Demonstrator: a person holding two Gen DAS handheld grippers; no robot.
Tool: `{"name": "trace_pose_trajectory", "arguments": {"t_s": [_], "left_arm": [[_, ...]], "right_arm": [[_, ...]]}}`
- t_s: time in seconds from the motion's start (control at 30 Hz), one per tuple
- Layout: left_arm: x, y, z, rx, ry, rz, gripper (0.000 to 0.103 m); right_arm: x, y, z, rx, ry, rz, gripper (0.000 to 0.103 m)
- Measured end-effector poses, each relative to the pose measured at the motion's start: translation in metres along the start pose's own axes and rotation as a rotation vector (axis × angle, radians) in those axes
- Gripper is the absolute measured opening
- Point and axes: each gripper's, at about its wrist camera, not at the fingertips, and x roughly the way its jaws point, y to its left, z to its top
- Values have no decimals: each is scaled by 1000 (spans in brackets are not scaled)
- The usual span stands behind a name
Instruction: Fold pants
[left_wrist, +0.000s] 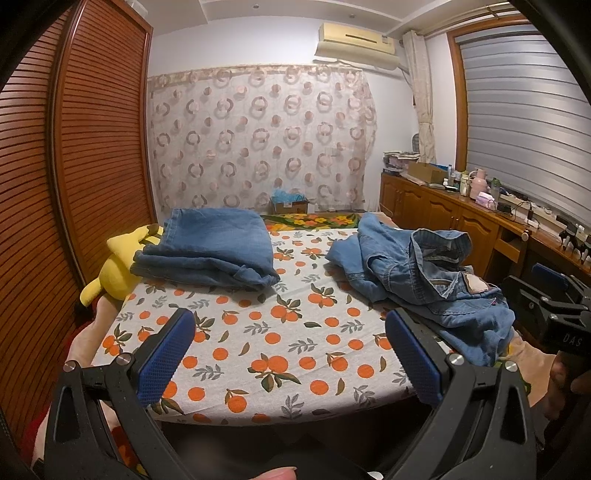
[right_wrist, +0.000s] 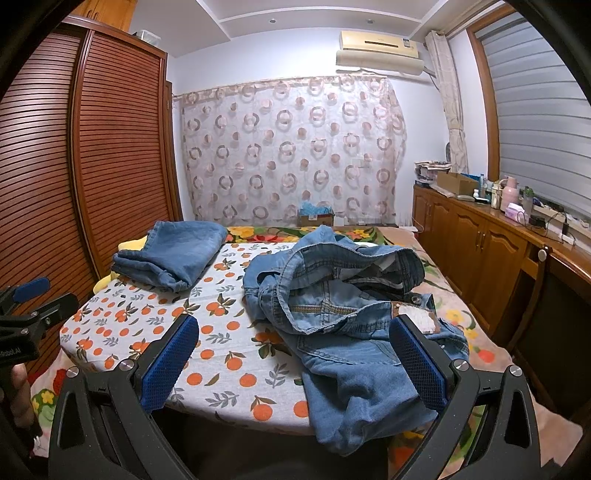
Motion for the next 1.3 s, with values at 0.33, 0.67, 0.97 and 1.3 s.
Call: {"name": "trace_pose_trajectory", "arguments": {"t_s": [0.33, 0.67, 0.97, 1.3], "left_arm": [[-1, -1, 0, 0, -1, -4, 103], [-1, -1, 0, 0, -1, -3, 103], [-2, -4, -1, 2, -4, -7, 103], [-3, -5, 0, 1, -4, -7, 103]], "right_arm": [[-1, 1, 0, 1, 0, 2, 103], [-1, 1, -1, 2, -2, 3, 103], [-2, 2, -1, -1, -7, 3, 103], [-2, 1, -2, 0, -9, 4, 103]]}}
